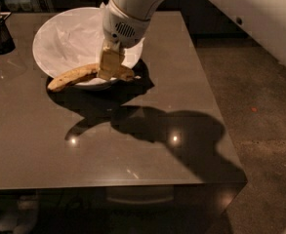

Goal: Pick banana from white bowl

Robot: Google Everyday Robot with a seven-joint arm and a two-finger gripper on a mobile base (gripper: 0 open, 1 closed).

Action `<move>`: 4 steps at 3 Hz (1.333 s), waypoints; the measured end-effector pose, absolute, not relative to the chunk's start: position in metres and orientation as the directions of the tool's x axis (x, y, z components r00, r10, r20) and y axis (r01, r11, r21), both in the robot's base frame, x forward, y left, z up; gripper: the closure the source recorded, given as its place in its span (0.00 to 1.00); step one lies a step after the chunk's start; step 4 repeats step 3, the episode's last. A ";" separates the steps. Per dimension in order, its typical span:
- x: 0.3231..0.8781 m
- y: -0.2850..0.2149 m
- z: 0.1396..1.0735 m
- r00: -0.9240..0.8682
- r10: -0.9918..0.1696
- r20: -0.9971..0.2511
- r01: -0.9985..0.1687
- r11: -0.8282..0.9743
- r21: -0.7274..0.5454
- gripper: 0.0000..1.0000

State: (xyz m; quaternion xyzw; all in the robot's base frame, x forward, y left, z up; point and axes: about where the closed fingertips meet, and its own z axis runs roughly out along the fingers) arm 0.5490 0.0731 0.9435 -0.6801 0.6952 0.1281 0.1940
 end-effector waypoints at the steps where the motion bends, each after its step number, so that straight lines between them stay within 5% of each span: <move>1: 0.527 0.069 0.941 -0.023 -0.895 -0.445 -0.997 0.056 -0.060 1.00; 4: 0.485 0.064 0.945 -0.070 -0.882 -0.467 -0.992 0.109 -0.056 1.00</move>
Offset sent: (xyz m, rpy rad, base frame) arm -0.0691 -0.0106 0.0032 0.0319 0.0326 -0.0635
